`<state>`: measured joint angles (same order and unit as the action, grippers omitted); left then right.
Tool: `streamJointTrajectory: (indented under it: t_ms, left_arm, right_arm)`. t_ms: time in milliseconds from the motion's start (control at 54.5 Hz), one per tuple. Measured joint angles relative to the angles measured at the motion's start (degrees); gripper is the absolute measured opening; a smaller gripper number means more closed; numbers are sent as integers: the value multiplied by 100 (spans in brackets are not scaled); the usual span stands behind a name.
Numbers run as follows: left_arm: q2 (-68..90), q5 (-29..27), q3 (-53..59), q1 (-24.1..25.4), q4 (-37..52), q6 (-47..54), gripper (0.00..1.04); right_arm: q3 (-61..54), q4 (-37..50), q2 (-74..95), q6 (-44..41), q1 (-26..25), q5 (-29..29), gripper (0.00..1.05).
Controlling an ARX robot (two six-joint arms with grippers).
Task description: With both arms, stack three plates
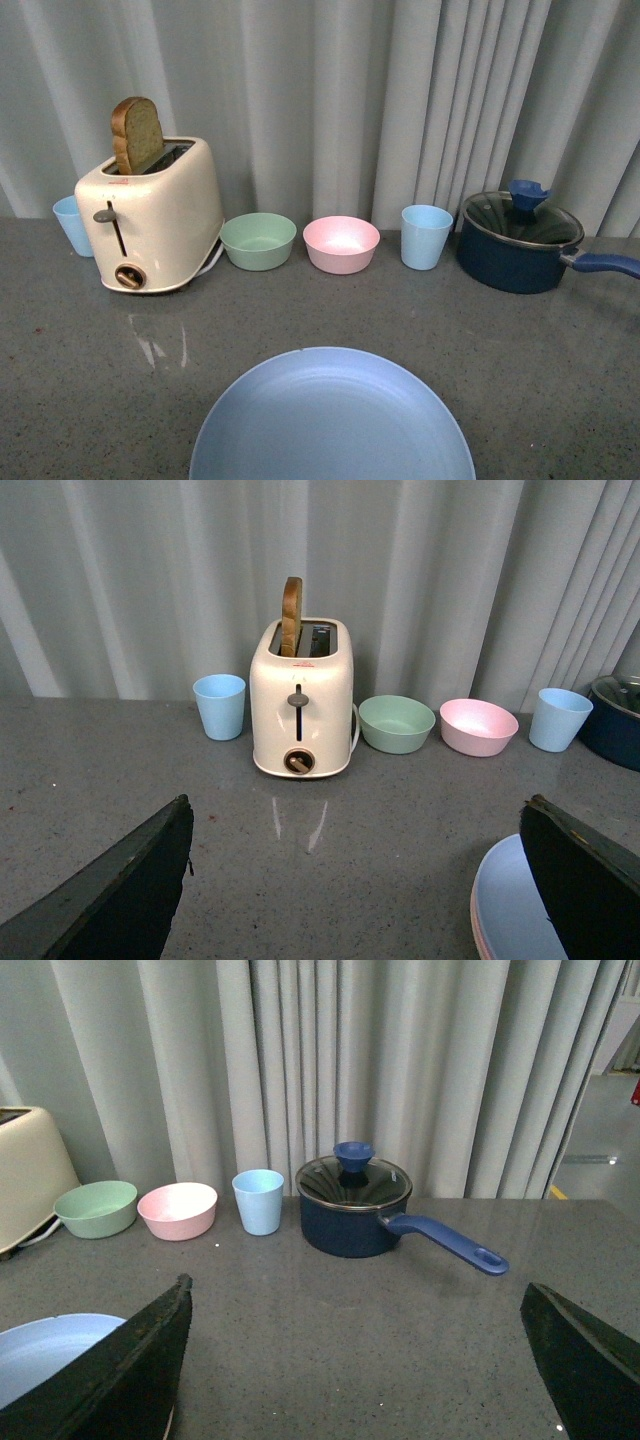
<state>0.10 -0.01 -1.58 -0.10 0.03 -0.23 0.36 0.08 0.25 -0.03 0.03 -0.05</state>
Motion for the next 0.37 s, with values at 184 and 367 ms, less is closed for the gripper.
streamJointTrajectory:
  t_ms: [184, 367]
  left_arm:
    - [0, 0, 0, 0, 0, 0, 98]
    - [0, 0, 0, 0, 0, 0, 98]
  right_arm:
    - [0, 0, 0, 2, 0, 0, 97]
    - [0, 0, 0, 2, 0, 0, 97]
